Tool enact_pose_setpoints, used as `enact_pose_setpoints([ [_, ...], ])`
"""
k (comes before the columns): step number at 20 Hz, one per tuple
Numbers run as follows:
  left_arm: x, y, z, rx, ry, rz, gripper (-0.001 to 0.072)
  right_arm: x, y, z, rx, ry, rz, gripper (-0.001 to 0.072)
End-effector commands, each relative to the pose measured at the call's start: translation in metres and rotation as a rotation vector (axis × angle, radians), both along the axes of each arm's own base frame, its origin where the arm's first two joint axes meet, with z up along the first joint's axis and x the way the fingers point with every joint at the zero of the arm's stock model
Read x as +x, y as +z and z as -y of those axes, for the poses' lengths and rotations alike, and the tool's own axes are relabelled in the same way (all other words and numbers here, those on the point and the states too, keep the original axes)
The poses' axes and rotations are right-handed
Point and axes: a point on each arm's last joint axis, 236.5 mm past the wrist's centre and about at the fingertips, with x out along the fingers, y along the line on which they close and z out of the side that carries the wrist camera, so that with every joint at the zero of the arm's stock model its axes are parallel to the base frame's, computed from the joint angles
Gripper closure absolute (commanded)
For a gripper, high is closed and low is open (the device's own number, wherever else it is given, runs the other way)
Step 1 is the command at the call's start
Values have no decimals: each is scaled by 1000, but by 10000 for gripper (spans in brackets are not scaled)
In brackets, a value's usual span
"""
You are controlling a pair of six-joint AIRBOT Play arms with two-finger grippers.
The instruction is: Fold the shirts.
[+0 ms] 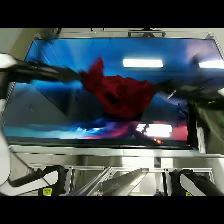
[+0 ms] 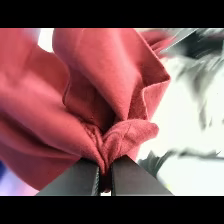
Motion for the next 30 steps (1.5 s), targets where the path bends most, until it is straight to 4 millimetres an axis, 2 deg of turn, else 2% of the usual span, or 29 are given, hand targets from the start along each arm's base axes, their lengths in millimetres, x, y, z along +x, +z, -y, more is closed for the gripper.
enact_pose_setpoints([
  [1, -94, 191, -39, -343, 4, 476, 680, -75, 183, 30, -72, -131, 507, 694],
  [2, -118, 222, -43, -343, 38, 591, 680, -95, 217, 32, -115, -183, 612, 694],
  [3, -134, 244, -45, -321, 92, 685, 679, -116, 249, 30, -159, -238, 722, 694],
  [5, -147, 276, -56, -242, 277, 841, 679, -141, 290, 29, -242, -351, 866, 694],
  [6, -147, 285, -65, -201, 366, 886, 679, -144, 300, 33, -280, -408, 890, 694],
  [8, -133, 284, -87, -89, 521, 899, 679, -135, 301, 43, -302, -450, 870, 695],
  [10, -109, 265, -102, -9, 574, 834, 679, -115, 284, 52, -292, -400, 790, 695],
  [11, -91, 249, -106, 21, 562, 781, 679, -102, 271, 54, -269, -359, 738, 695],
  [13, -43, 200, -100, 100, 490, 642, 678, -61, 229, 56, -245, -283, 593, 695],
  [15, 16, 131, -81, 217, 407, 484, 678, -11, 158, 46, -294, -232, 412, 694],
  [18, 111, 4, -55, 424, 352, 276, 678, 68, 20, 39, -425, -241, 143, 695],
  [20, 161, -87, -41, 521, 318, 160, 678, 111, -76, 47, -469, -292, -34, 695],
  [22, 201, -175, -37, 549, 316, 41, 678, 146, -164, 62, -489, -343, -181, 694],
  [24, 231, -241, -45, 554, 342, -40, 678, 173, -232, 71, -487, -375, -271, 693],
  [25, 243, -263, -53, 552, 356, -67, 678, 187, -255, 72, -457, -393, -285, 693],
  [26, 254, -277, -60, 552, 374, -73, 678, 200, -269, 72, -419, -420, -288, 693],
  [27, 264, -283, -68, 549, 395, -70, 678, 216, -278, 74, -378, -455, -269, 693],
  [28, 271, -286, -75, 539, 420, -68, 677, 227, -278, 74, -334, -479, -249, 692],
  [29, 273, -286, -79, 507, 436, -83, 673, 235, -273, 71, -289, -486, -225, 598],
  [30, 269, -284, -83, 474, 440, -111, 503, 237, -265, 69, -260, -477, -206, 400],
])
